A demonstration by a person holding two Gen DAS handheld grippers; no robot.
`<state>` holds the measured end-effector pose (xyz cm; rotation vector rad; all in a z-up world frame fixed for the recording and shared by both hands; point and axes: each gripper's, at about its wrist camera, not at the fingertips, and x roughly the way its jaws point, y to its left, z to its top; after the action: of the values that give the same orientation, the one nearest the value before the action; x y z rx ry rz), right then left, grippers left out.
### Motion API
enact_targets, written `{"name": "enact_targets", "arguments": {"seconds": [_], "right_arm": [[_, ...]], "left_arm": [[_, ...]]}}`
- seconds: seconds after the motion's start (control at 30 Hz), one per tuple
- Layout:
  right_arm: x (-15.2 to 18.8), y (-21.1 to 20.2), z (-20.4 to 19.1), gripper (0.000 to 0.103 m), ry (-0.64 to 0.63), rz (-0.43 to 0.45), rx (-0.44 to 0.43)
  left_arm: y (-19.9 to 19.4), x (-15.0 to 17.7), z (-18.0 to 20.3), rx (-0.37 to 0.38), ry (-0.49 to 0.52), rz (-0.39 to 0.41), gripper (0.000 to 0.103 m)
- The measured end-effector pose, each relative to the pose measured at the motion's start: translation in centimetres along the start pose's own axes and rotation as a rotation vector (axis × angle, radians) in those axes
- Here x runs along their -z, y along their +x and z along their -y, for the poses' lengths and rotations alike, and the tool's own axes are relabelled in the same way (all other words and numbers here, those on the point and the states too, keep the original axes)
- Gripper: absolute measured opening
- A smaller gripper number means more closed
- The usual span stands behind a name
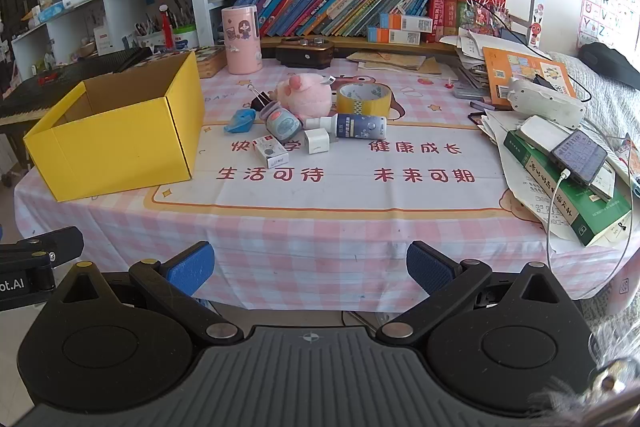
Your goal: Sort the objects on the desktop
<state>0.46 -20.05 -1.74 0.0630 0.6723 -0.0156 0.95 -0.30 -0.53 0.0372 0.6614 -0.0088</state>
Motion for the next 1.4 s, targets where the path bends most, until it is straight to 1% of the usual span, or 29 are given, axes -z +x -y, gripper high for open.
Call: {"name": "enact_targets", "arguments": {"seconds": [1.4], "right_arm": [[-0.08, 0.15, 0.00, 0.103, 0.008, -0.004, 0.011]], "left_arm": [[0.27, -0.10, 0.16, 0.010, 0.014, -0.019, 0.102]]}}
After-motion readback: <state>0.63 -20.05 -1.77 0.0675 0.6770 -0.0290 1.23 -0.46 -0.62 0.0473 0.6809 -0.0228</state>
